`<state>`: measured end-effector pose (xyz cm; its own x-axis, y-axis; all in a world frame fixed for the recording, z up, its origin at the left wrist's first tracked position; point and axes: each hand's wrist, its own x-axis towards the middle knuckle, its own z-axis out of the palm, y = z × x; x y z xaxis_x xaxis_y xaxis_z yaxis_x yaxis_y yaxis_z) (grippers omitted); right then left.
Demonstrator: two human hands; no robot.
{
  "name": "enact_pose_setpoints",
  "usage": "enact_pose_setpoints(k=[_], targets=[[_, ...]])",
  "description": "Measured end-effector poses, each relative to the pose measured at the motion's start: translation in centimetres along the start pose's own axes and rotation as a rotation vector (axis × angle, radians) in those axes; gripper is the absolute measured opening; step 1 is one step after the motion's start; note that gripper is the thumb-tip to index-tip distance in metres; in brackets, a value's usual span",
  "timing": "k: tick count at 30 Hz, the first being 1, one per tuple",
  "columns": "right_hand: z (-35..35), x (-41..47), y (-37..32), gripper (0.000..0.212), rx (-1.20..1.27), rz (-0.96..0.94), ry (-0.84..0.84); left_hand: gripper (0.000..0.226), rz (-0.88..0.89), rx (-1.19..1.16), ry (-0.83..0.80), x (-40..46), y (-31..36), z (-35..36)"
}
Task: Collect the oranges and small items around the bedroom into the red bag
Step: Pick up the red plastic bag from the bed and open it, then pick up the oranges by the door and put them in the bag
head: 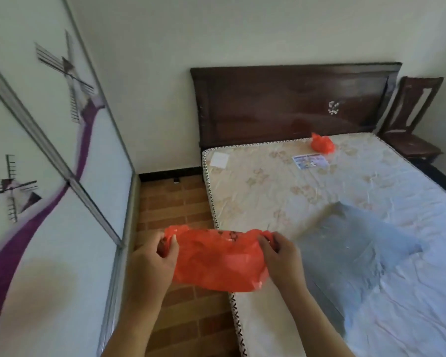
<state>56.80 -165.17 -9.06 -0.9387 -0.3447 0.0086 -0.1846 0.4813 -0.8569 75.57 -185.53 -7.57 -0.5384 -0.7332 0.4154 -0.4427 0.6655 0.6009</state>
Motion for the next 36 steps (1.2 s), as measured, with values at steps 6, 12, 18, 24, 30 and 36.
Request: enact_pose_setpoints(k=[6, 12, 18, 24, 30, 36], targets=[[4.8, -2.9, -0.1, 0.031, 0.052, -0.062, -0.248, 0.018, -0.182, 0.136, 0.061, -6.6, -2.2, -4.7], [7.9, -7.3, -3.1, 0.017, -0.015, -0.154, -0.420, 0.015, -0.348, 0.216, 0.137, -12.2, -3.5, -10.5], [10.2, -12.6, -6.6, 0.021, -0.088, -0.303, -0.418, 0.012, -0.401, 0.188, 0.272, -16.2, -5.2, -16.4], [12.3, -22.0, -8.9, 0.018, -0.107, -0.411, -0.442, 0.017, -0.382, 0.117, 0.334, -23.0, -8.3, -22.8], [15.4, -32.9, -10.4, 0.020, -0.303, -0.699, -0.446, 0.016, -0.474, 0.138, 0.422, -31.8, -11.7, -29.8], [19.3, -43.4, -13.6, 0.024, -0.431, -1.019, -0.486, 0.013, -0.595, 0.174, 0.537, -40.0, -15.2, -36.8]])
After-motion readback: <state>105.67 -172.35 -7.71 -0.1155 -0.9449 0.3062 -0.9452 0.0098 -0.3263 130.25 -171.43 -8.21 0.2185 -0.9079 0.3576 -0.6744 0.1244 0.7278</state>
